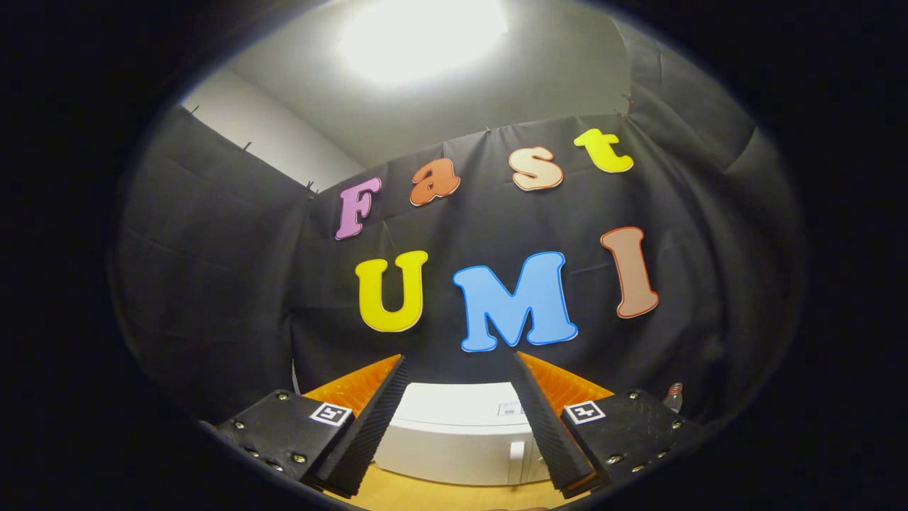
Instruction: Open the microwave, put the food inside, and close the microwave door.
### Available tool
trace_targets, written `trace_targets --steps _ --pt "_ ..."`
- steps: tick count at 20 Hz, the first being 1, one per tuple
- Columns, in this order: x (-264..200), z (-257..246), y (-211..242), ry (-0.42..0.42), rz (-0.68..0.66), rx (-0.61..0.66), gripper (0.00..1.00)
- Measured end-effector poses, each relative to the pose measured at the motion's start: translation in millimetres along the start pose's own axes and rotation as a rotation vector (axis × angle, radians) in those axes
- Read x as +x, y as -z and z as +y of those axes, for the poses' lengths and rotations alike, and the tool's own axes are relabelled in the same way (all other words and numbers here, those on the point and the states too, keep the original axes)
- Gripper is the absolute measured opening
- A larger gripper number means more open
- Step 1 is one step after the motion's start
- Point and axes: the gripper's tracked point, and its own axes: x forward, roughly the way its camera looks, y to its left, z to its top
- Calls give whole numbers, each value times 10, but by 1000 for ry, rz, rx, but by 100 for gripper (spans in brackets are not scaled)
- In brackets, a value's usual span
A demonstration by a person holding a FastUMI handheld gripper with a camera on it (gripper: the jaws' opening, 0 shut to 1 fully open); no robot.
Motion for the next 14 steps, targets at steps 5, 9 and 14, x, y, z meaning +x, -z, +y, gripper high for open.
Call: trace_targets --steps 5,9,14 --pt "-9 36 42 10 25 -52 96" --pt "-212 188 31 -16 -1 -69 96" --pt "-533 -24 351 29 50 -45 92"
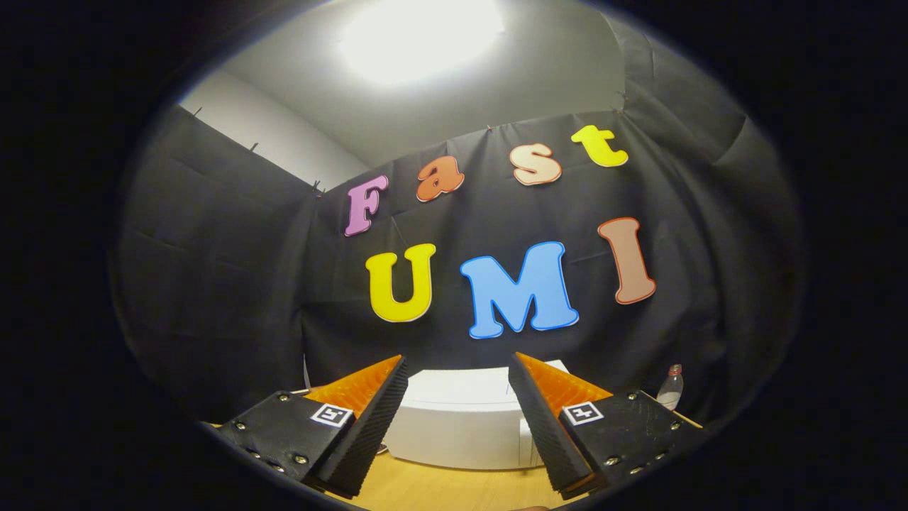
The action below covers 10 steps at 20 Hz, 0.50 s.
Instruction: Open the microwave, put the food inside, and close the microwave door.
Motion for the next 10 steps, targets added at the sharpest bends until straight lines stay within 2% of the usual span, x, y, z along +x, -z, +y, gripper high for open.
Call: trace_targets --steps 4,7,10 --pt "-270 -88 411 27 23 -123 93" --pt "-512 -115 897 27 82 -225 93" --pt "-760 -126 1196 20 98 -269 92"
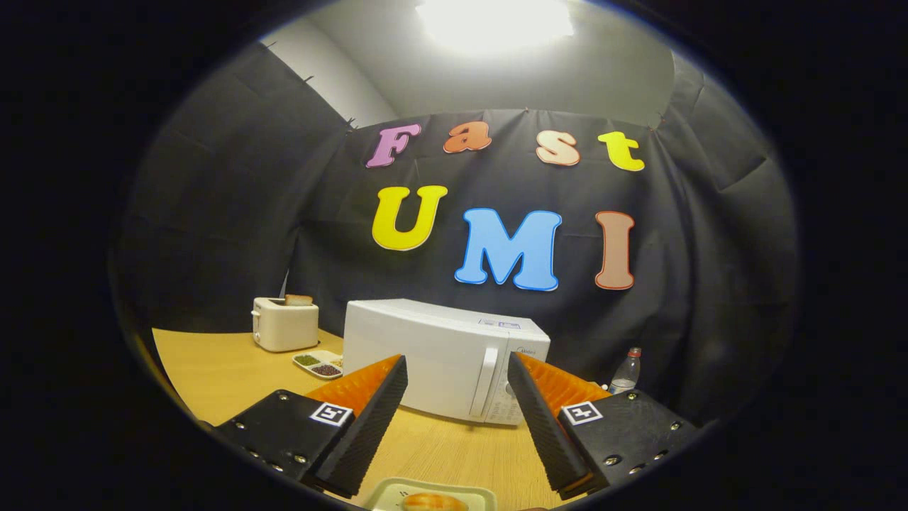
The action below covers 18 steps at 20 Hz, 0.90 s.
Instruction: Open the microwave, put the food inside, and close the microwave door.
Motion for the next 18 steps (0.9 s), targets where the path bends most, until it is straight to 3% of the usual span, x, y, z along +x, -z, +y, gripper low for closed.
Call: trace_targets --steps 4,7,14,18 --pt "-176 108 371 -32 56 -1 92" --pt "-150 115 363 -29 42 10 92" --pt "535 9 693 49 122 18 92" --pt "959 -76 830 69 159 101 92"
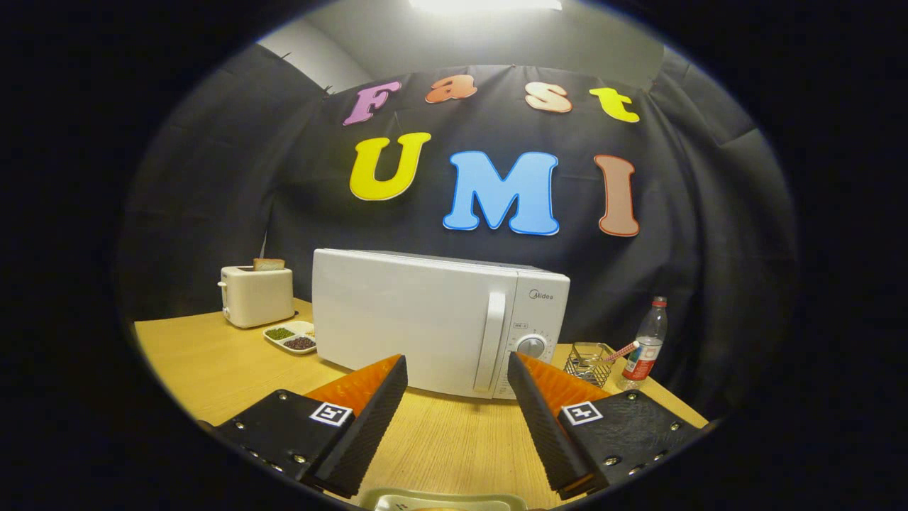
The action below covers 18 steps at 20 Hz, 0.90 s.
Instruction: Open the microwave, put the food inside, and close the microwave door.
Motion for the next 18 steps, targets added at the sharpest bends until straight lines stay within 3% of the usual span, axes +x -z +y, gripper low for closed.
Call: trace_targets --steps 7,14,17,18 --pt "786 -224 45 25 50 129 92" --pt "1242 -333 196 71 75 123 92" --pt "1326 -362 287 104 99 113 84" --pt "1352 -410 305 121 98 87 62"
